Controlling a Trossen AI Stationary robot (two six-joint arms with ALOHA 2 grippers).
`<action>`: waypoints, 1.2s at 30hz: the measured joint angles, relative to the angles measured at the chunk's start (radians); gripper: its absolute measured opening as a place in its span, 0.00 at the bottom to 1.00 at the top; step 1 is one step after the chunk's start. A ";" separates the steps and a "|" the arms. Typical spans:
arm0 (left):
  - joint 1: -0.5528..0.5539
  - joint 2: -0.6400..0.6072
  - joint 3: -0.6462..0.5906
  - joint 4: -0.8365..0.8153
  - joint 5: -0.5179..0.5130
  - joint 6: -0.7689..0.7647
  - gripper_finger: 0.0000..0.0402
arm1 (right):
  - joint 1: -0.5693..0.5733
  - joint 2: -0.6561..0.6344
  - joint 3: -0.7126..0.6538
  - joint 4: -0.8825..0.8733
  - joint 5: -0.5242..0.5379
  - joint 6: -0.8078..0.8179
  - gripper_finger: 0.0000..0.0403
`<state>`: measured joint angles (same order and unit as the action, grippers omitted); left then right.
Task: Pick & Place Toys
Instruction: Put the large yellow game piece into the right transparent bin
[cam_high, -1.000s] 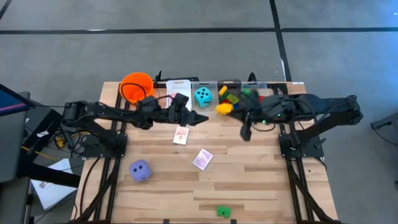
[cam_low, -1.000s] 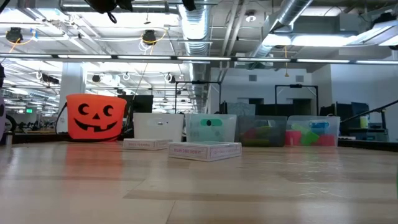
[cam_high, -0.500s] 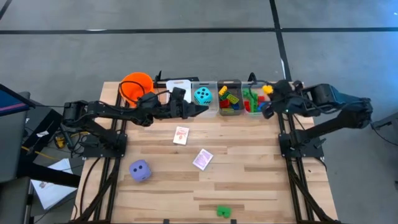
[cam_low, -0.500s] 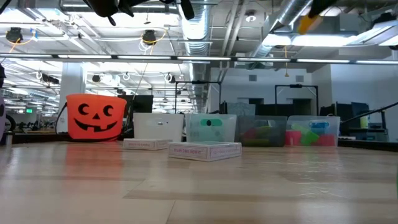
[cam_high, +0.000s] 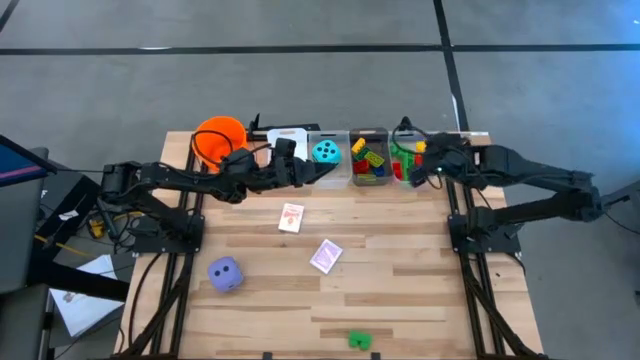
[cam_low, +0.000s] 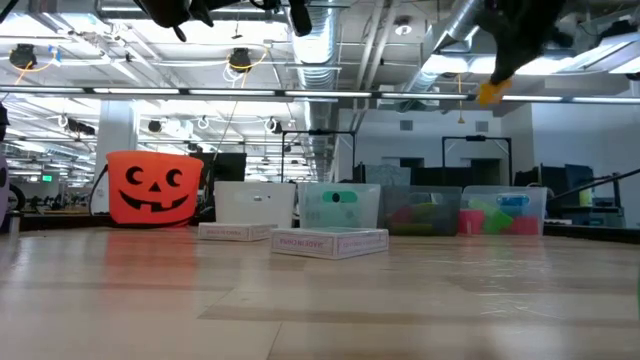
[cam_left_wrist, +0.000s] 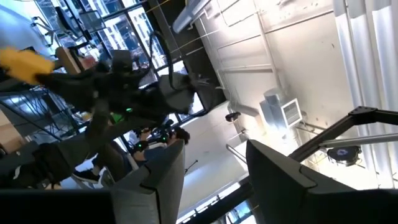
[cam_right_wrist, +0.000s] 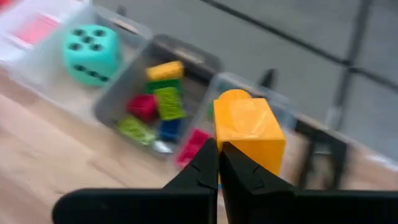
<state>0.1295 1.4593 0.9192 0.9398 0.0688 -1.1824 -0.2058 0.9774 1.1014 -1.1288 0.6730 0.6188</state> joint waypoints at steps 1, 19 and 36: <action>0.000 0.000 0.000 0.000 -0.004 0.000 0.41 | -0.025 -0.025 -0.049 0.076 -0.041 -0.024 0.00; -0.037 0.000 0.000 0.003 -0.104 -0.004 0.40 | -0.614 -0.036 -0.381 0.497 -0.534 -0.332 0.00; -0.039 0.001 0.000 0.003 -0.126 -0.004 0.39 | -0.825 0.187 -0.380 0.640 -0.757 -0.357 0.19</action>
<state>0.0906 1.4605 0.9188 0.9424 -0.0570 -1.1862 -1.0309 1.1648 0.7216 -0.4888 -0.0838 0.2619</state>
